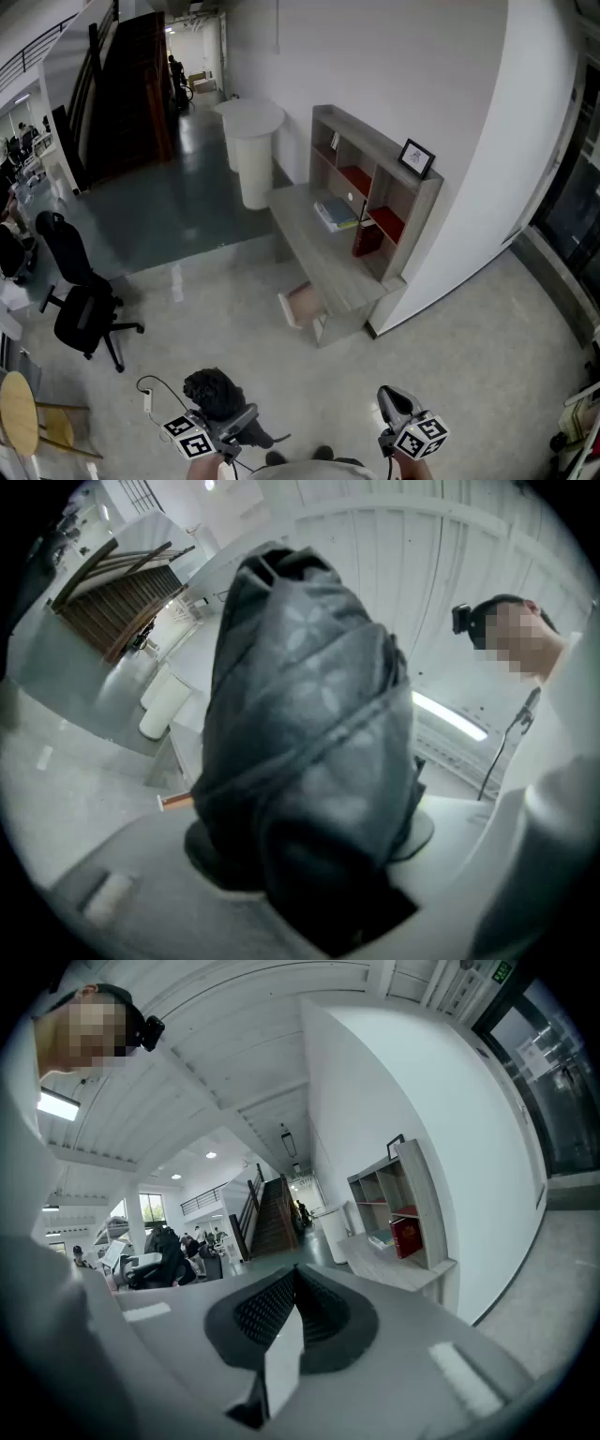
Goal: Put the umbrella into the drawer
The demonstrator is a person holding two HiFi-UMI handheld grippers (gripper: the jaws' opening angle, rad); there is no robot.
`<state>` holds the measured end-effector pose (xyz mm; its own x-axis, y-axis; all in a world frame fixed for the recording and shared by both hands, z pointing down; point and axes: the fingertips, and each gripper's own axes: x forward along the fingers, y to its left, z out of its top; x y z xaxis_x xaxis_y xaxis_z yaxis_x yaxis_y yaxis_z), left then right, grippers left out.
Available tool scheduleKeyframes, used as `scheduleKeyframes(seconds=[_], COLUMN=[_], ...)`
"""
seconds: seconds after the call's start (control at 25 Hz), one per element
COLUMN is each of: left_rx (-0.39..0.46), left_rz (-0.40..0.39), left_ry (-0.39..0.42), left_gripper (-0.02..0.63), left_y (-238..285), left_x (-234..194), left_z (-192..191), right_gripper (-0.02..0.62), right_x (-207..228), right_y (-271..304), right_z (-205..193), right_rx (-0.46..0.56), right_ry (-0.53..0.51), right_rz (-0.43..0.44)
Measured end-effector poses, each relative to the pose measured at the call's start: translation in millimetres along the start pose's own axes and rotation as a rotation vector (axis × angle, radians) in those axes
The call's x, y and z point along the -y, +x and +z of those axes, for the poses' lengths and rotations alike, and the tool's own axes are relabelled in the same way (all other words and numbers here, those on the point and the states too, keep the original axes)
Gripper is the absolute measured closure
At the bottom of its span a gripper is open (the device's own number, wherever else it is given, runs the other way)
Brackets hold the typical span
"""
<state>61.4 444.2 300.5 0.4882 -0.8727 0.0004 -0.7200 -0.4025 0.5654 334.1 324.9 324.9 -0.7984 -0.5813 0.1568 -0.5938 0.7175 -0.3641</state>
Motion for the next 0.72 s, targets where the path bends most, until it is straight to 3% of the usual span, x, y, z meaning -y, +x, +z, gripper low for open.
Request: scheduleKeyframes(seconds=[0.72], left_rx=[-0.019], left_rz=[0.005], left_ry=[-0.034], left_gripper=[0.316], left_y=[-17], left_x=[-6], left_z=[-3], right_gripper=[0.591], right_x=[-15], right_y=[-6], right_z=[-7], right_rx=[-0.024], right_ry=[0.018], right_rz=[-0.007])
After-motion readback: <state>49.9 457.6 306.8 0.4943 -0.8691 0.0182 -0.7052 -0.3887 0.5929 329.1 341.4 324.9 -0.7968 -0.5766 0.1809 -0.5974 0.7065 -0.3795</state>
